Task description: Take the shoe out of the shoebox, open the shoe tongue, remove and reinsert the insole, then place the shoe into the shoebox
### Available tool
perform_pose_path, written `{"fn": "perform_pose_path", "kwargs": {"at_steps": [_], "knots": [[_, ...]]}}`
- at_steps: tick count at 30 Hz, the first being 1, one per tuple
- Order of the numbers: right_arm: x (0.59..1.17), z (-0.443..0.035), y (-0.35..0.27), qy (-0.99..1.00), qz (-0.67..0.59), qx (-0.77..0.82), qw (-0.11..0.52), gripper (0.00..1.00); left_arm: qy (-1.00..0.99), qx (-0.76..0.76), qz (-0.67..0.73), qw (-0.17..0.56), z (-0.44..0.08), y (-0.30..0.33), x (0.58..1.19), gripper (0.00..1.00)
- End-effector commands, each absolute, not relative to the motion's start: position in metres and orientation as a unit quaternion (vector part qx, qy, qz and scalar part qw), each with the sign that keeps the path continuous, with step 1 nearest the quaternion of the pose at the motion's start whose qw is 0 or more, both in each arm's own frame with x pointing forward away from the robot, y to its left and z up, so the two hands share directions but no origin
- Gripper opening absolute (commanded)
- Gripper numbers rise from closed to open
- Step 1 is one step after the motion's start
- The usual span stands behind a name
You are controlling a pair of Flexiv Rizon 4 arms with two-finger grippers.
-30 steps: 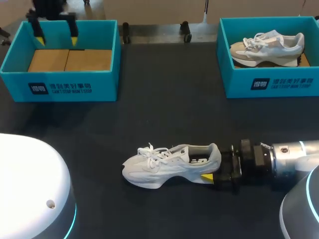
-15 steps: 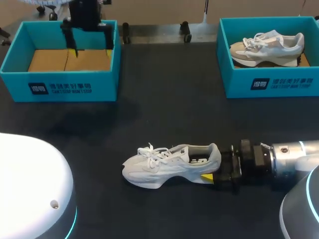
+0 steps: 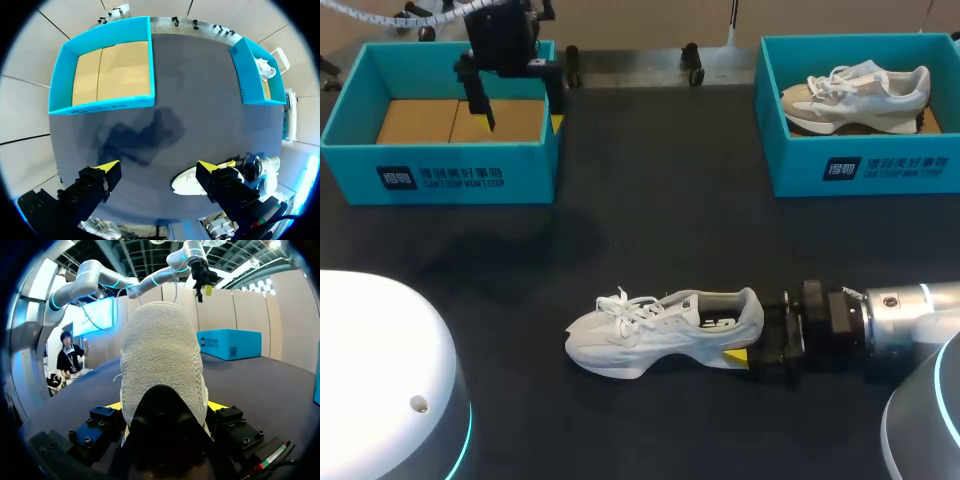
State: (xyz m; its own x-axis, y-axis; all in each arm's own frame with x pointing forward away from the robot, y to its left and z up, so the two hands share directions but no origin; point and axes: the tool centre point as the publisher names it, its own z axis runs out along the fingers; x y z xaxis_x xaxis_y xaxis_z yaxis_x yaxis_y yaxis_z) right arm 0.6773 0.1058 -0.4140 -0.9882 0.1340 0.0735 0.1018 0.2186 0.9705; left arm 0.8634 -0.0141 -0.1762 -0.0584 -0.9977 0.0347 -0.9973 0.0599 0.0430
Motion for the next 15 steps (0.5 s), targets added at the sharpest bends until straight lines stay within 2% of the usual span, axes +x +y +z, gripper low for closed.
{"fn": "perform_pose_path", "kwargs": {"at_steps": [1, 4, 15], "knots": [[0.677, -0.413, 0.107, 0.782, 0.619, 0.076, 0.014, 0.00, -0.728, 0.685, -0.003, 0.027, -0.177, -0.014, 0.863, 1.00], [0.677, -0.413, 0.107, 0.782, 0.619, 0.076, 0.014, 0.00, -0.722, 0.691, -0.002, 0.023, -0.178, -0.014, 0.862, 1.00], [0.677, -0.413, 0.107, 0.782, 0.619, 0.076, 0.014, 0.00, -0.741, 0.671, 0.023, 0.007, -0.176, -0.066, 0.787, 1.00]]}}
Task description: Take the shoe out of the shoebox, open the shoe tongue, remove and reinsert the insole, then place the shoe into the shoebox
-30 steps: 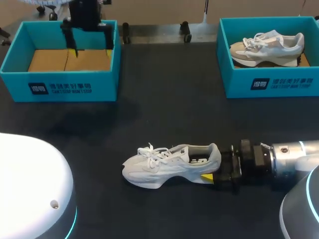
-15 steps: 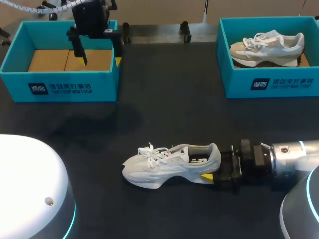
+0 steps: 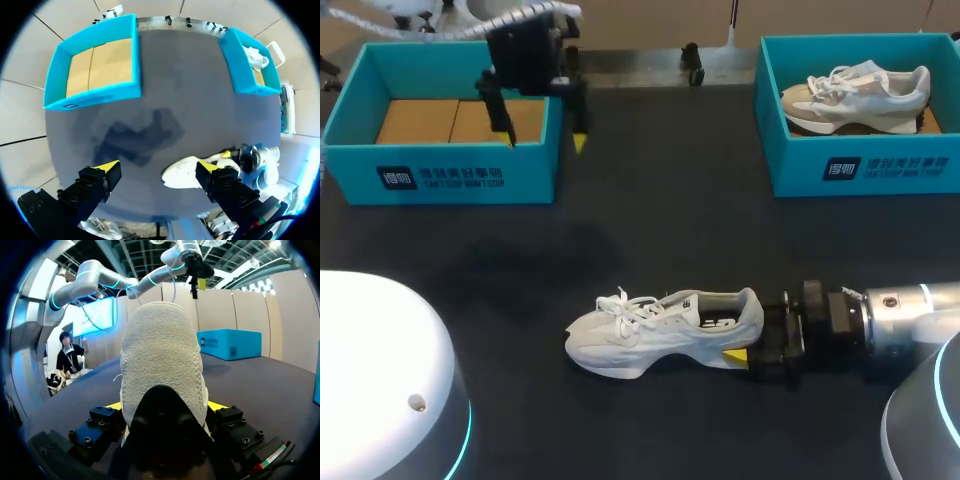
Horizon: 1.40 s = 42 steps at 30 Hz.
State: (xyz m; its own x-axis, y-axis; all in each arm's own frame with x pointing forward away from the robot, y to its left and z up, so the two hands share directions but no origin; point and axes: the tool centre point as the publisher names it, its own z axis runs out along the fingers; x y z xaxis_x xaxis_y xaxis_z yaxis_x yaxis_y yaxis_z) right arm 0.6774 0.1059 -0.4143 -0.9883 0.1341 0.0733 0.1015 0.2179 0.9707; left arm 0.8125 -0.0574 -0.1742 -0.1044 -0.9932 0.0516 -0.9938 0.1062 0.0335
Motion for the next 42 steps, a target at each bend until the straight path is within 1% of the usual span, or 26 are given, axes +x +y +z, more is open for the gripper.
{"fn": "perform_pose_path", "kwargs": {"at_steps": [1, 5, 7, 14, 17, 30, 36, 42], "knots": [[0.677, -0.413, 0.107, 0.782, 0.619, 0.076, 0.014, 0.00, -0.744, 0.668, 0.023, 0.009, -0.176, -0.070, 0.782, 1.00], [0.677, -0.413, 0.107, 0.782, 0.619, 0.076, 0.014, 0.00, -0.752, 0.659, 0.020, 0.008, -0.179, -0.089, 0.760, 1.00], [0.677, -0.413, 0.107, 0.782, 0.619, 0.076, 0.014, 0.00, -0.751, 0.660, 0.026, -0.008, -0.182, -0.098, 0.752, 1.00], [0.677, -0.413, 0.107, 0.782, 0.619, 0.076, 0.014, 0.00, -0.768, 0.639, 0.022, 0.022, -0.193, -0.131, 0.723, 1.00], [0.677, -0.413, 0.107, 0.782, 0.619, 0.076, 0.014, 0.00, -0.777, 0.629, 0.004, 0.018, -0.200, -0.147, 0.712, 1.00], [0.677, -0.413, 0.107, 0.782, 0.619, 0.076, 0.014, 0.00, -0.777, 0.629, 0.004, 0.018, -0.200, -0.147, 0.712, 1.00], [0.677, -0.413, 0.107, 0.782, 0.619, 0.076, 0.014, 0.00, -0.771, 0.636, -0.021, 0.006, -0.222, -0.164, 0.696, 1.00], [0.677, -0.413, 0.107, 0.782, 0.619, 0.076, 0.014, 0.00, -0.772, 0.635, -0.024, -0.003, -0.233, -0.180, 0.682, 1.00]]}}
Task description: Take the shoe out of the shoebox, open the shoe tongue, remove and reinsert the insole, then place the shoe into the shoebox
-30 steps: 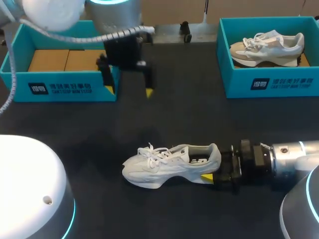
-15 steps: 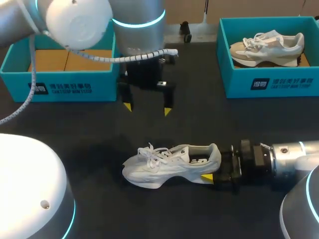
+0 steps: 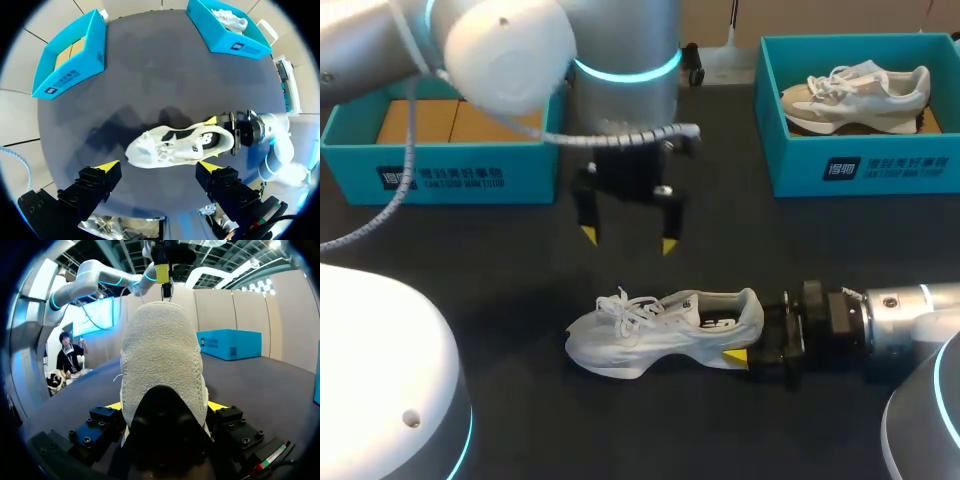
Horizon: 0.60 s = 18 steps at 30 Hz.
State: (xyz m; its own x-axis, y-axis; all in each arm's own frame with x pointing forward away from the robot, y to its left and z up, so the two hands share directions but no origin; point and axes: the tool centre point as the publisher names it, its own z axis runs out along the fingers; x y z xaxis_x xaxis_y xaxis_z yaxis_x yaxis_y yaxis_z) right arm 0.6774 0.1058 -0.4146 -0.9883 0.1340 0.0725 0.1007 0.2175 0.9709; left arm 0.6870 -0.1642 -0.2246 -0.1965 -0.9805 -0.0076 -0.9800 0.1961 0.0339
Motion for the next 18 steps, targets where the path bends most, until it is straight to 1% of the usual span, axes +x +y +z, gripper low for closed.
{"fn": "perform_pose_path", "kwargs": {"at_steps": [1, 18], "knots": [[0.677, -0.413, 0.107, 0.782, 0.619, 0.076, 0.014, 0.00, -0.770, 0.637, -0.027, -0.004, -0.235, -0.181, 0.681, 1.00], [0.677, -0.413, 0.107, 0.782, 0.619, 0.076, 0.014, 0.00, -0.764, 0.640, -0.082, -0.025, -0.274, -0.202, 0.660, 1.00]]}}
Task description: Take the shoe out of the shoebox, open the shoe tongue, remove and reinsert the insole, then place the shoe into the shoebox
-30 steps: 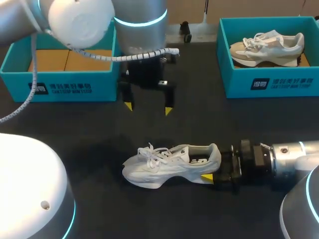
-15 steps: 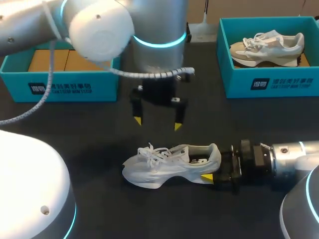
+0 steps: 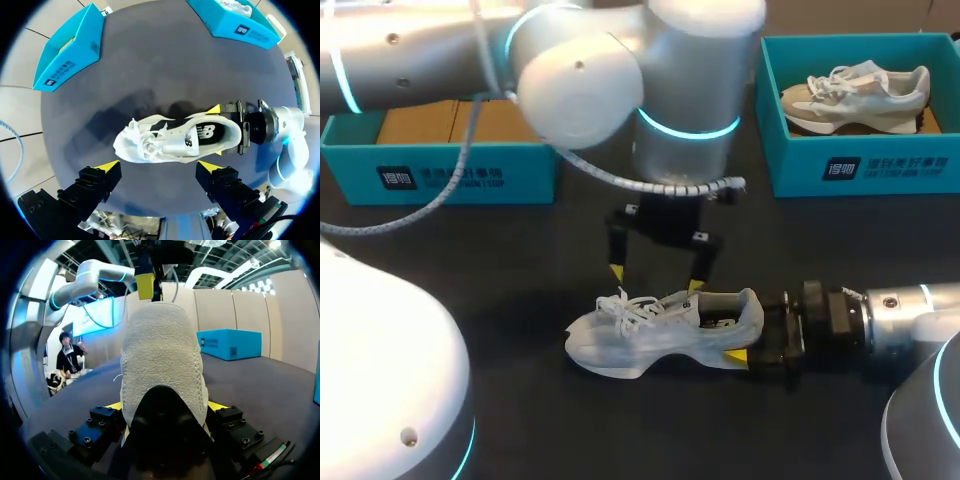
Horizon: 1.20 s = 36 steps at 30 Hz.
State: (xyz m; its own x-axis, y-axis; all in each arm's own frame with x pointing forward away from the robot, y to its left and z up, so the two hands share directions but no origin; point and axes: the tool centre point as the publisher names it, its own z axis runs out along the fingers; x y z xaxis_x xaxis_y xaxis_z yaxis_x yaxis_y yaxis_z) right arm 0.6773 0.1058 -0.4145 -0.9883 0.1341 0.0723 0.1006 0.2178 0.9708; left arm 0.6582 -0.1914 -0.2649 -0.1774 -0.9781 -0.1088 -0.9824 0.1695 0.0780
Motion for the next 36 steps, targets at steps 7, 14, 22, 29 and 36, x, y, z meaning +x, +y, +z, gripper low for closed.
{"fn": "perform_pose_path", "kwargs": {"at_steps": [7, 14, 22, 29, 36], "knots": [[0.677, -0.413, 0.107, 0.782, 0.619, 0.076, 0.014, 0.00, 0.757, -0.644, 0.098, 0.043, -0.286, -0.208, 0.661, 1.00], [0.677, -0.413, 0.107, 0.782, 0.619, 0.076, 0.014, 0.00, 0.756, -0.643, 0.114, 0.056, -0.298, -0.220, 0.662, 1.00], [0.677, -0.413, 0.107, 0.782, 0.619, 0.076, 0.014, 0.00, 0.749, -0.645, 0.138, 0.068, -0.310, -0.231, 0.669, 1.00], [0.677, -0.413, 0.107, 0.782, 0.619, 0.076, 0.014, 0.00, 0.743, -0.645, 0.160, 0.085, -0.318, -0.232, 0.668, 1.00], [0.677, -0.413, 0.107, 0.782, 0.619, 0.076, 0.014, 0.00, 0.737, -0.643, 0.182, 0.097, -0.327, -0.226, 0.666, 1.00]]}}
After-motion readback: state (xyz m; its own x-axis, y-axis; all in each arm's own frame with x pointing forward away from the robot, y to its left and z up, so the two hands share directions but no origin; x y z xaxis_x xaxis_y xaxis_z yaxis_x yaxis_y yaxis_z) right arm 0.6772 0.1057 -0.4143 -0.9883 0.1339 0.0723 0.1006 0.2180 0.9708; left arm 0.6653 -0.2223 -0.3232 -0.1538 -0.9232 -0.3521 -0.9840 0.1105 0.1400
